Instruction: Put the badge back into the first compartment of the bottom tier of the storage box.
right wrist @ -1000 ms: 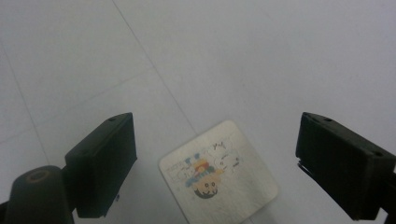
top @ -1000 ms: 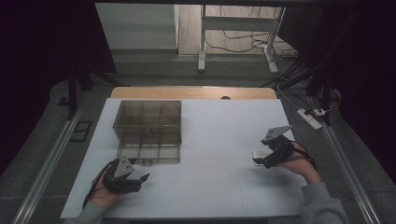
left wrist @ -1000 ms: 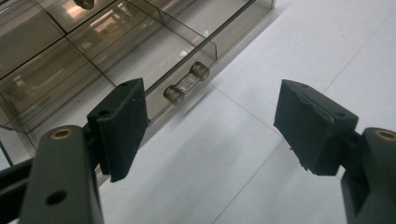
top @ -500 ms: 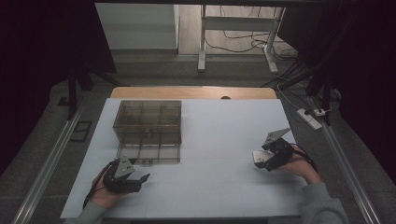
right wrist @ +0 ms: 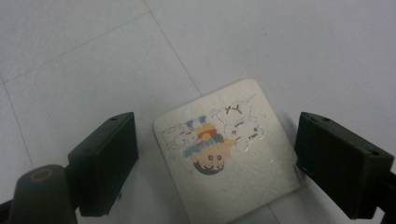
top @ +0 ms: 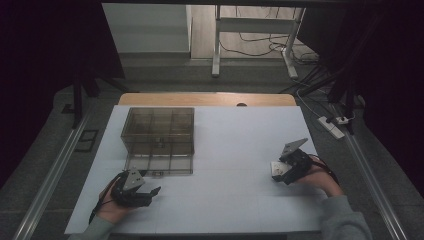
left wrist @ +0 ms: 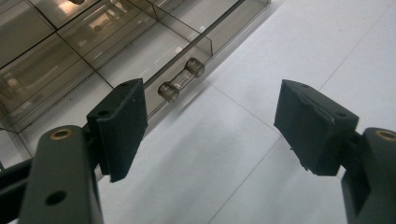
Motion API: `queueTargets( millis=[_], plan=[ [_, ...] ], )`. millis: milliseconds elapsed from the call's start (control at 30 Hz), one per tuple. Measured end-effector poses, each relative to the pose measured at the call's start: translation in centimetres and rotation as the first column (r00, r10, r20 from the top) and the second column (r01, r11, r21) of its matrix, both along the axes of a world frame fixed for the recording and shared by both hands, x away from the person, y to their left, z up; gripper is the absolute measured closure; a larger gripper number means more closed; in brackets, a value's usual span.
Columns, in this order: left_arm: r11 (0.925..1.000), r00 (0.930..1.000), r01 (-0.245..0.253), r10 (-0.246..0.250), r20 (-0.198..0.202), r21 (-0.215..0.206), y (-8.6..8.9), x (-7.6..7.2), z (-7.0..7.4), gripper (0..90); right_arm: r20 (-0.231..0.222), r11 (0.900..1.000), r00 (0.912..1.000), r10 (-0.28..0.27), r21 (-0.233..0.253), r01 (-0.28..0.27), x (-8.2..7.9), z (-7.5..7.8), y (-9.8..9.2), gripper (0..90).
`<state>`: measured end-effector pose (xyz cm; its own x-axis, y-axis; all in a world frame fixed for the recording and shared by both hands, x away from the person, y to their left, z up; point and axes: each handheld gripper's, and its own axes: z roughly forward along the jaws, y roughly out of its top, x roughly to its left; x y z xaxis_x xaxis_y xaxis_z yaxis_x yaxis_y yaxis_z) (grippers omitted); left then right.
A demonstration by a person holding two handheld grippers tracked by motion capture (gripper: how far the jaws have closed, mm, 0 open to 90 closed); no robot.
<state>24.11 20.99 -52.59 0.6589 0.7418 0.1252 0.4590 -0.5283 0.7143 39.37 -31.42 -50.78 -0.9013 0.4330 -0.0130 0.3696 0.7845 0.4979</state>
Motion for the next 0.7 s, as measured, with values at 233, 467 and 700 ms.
queueTargets(
  millis=[233, 467, 700],
  plan=[
    [1.0, 1.0, 0.002, -0.002, 0.001, 0.001, -0.03, -0.04, 0.01, 25.5, 0.021, 1.0, 0.9997, 0.012, -0.009, -0.011, -0.07, 0.1, -0.07, 22.7],
    [1.0, 1.0, 0.003, -0.003, 0.003, -0.001, -0.03, -0.07, 0.05, 25.5, 0.014, 1.0, 0.9998, 0.011, -0.006, -0.011, -0.24, 0.37, -0.1, 32.9],
    [1.0, 1.0, 0.003, -0.003, 0.004, -0.005, 0.03, -0.06, 0.06, 25.5, 0.009, 1.0, 1.0, 0.001, 0.001, -0.001, -0.21, 0.46, -0.02, 33.1]
  ],
)
